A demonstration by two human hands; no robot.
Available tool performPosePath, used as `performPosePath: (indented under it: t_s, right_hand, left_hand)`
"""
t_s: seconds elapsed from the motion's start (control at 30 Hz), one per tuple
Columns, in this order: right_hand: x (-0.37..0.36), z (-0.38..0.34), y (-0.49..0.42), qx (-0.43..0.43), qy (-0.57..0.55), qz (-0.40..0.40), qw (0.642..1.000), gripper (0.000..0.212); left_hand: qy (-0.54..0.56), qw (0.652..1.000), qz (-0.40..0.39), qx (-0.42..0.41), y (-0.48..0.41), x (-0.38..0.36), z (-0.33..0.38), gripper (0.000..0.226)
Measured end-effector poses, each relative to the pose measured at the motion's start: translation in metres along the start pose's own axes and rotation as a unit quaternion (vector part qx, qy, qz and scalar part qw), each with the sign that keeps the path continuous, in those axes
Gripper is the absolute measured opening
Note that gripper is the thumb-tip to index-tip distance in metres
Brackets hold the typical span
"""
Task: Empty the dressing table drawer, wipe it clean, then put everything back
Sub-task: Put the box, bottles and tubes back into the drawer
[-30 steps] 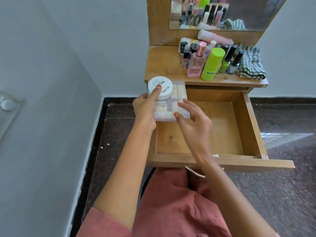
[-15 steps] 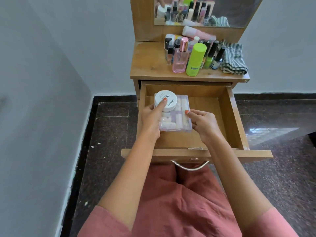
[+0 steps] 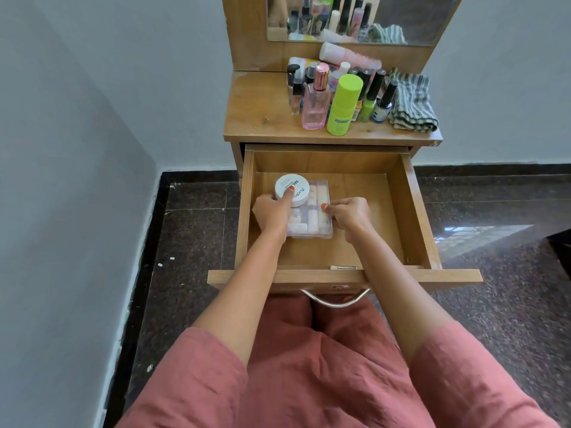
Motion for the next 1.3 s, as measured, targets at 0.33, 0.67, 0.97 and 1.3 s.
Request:
performPosePath:
  t_s: [0.33,0.67,0.97,1.3]
  right_hand:
    - [-0.004,0.000,-0.007,0.018,0.074,0.050,0.996,0.019]
    - [-0.012,0.001,-0.014,0.036,0.111,0.045,0.992,0.014]
    - [-0.019,0.004,-0.022,0.051,0.141,0.035,0.988,0.015]
    - [-0.025,0.004,-0.019,0.069,0.214,0.014,0.974,0.024]
  left_hand:
    - [-0.160,0.983,-0.002,-0.093,-0.002,-0.001,0.002,0.035]
    - [-0.182,0.979,-0.009,-0.094,-0.004,-0.001,-0.001,0.035]
    - [-0.173,0.981,-0.007,-0.086,-0.002,-0.001,0.000,0.035]
    - [-0.181,0.980,-0.019,-0.084,-0.002,0.001,-0.004,0.039]
Point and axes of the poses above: each hand's wrist, its own y-axis away from the middle knuckle, its own x-axis out of the back of the hand, z = x × y, the point moved 3 cm from there along -y, towards the middle knuckle, and after that the axes turned 11 degrees about -x, right-handed, at the moved point
